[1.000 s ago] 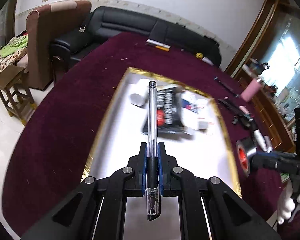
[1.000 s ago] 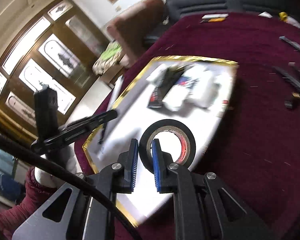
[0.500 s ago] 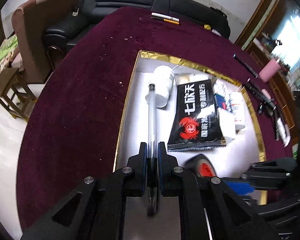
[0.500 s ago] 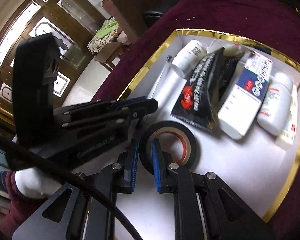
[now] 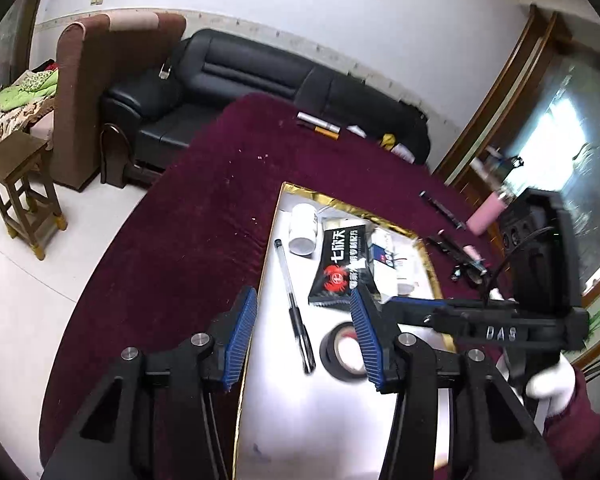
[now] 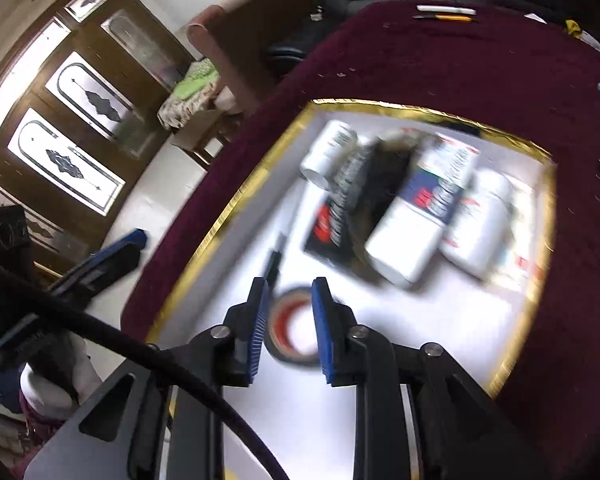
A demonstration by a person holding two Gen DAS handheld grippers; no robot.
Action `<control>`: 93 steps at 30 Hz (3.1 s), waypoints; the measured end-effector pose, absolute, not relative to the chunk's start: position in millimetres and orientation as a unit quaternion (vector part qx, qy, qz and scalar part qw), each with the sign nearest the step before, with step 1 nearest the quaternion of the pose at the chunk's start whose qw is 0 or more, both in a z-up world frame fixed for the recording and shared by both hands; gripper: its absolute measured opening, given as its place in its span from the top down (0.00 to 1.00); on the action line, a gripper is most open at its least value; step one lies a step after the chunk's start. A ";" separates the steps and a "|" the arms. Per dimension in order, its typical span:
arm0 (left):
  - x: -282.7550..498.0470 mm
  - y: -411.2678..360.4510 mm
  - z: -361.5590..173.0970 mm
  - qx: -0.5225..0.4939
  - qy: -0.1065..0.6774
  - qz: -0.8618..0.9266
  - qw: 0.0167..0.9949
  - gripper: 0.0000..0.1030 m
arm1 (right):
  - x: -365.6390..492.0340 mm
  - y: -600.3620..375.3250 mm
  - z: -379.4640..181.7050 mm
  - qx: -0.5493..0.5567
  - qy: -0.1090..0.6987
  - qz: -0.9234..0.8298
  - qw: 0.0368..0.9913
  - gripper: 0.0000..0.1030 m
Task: Organize objects
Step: 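Carry the pen and tape roll into the tray and open both grippers, then move the right gripper to the marker pile and grasp a black marker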
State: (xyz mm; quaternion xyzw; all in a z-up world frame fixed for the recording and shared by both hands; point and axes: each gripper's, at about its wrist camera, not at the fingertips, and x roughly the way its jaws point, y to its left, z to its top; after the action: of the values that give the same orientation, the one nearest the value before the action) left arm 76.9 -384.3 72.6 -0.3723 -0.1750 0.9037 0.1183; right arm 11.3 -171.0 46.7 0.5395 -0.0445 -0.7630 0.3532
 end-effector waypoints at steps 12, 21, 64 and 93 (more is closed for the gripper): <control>128.2 -426.6 48.8 -0.333 -0.268 0.898 0.106 0.56 | 7.7 -236.8 24.1 0.551 0.019 -0.740 0.385 0.78; 138.0 -414.4 54.5 -0.313 -0.261 0.905 0.120 0.49 | 28.6 -201.2 46.3 0.514 0.072 -0.788 0.331 0.75; 129.9 -220.4 72.1 -0.376 -0.185 0.861 0.286 0.48 | -130.0 79.7 66.9 0.486 -0.108 -0.858 0.124 0.70; 101.0 -178.9 78.8 -0.414 -0.127 0.852 0.295 0.48 | 25.4 115.5 20.2 0.549 -0.055 -0.825 0.126 0.86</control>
State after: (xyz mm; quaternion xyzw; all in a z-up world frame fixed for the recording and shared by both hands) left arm 101.0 -178.9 78.8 -0.4137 -0.1268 0.8519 0.2950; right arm 25.4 115.5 20.2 0.5486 -0.0549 -0.8247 0.1261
